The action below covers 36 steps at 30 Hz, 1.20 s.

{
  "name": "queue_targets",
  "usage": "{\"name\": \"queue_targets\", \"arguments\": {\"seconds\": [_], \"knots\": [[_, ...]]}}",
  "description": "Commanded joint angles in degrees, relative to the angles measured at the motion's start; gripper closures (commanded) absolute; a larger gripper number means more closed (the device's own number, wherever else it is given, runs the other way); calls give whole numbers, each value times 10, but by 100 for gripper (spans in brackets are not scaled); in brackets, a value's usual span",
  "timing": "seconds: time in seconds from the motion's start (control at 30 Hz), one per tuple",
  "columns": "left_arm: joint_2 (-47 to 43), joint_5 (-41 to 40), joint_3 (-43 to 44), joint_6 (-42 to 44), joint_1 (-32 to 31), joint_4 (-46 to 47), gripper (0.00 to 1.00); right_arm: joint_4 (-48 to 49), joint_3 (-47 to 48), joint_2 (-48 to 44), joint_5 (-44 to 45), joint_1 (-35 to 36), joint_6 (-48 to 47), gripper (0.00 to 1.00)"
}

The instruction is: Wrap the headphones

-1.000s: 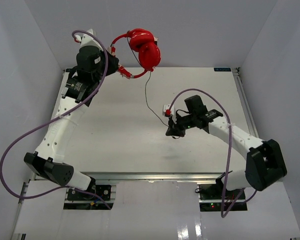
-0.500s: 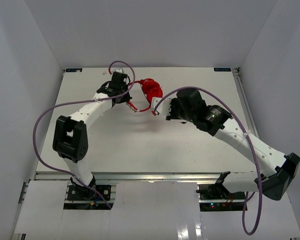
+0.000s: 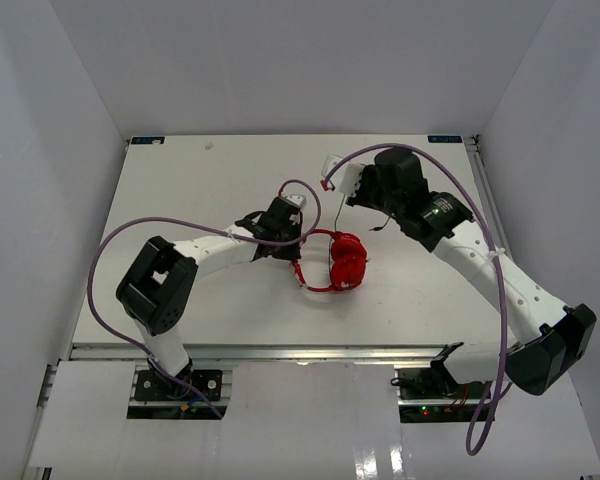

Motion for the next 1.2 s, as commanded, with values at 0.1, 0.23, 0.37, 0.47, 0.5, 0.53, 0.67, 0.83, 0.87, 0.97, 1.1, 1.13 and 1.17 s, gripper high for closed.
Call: {"name": "queue_targets", "arguments": {"seconds": [0.1, 0.23, 0.37, 0.47, 0.5, 0.53, 0.67, 0.83, 0.87, 0.97, 1.1, 1.13, 1.17], "knots": [[-101, 90, -11, -45, -37, 105, 100, 77, -19, -36, -58, -72, 57, 92], [-124, 103, -22, -59, -61, 130, 100, 97, -42, -34, -86, -122, 77, 92], [-114, 124, 0, -54, -85, 125, 100, 97, -65, -24, -163, -150, 98, 92], [-97, 148, 14, -52, -95, 125, 100, 95, -76, -19, -205, -150, 127, 92], [-92, 158, 17, -51, -98, 125, 100, 96, -77, -18, -211, -150, 136, 92], [-85, 162, 22, -51, -101, 125, 100, 95, -77, -16, -222, -149, 139, 92], [-55, 175, 40, -48, -114, 128, 100, 85, -72, -9, -272, -149, 155, 92], [-39, 154, 62, -64, -115, 139, 100, 78, -83, -18, -312, -147, 175, 92], [-38, 139, 66, -68, -114, 136, 100, 76, -89, -21, -316, -147, 174, 92], [-40, 103, 70, -89, -106, 134, 100, 71, -104, -38, -328, -147, 168, 92], [-33, 60, 90, -129, -94, 109, 100, 52, -113, -55, -352, -145, 162, 92], [-31, 52, 96, -135, -93, 102, 100, 50, -117, -58, -355, -141, 160, 92], [-30, 47, 98, -137, -93, 98, 100, 49, -119, -60, -355, -139, 160, 92]]}}
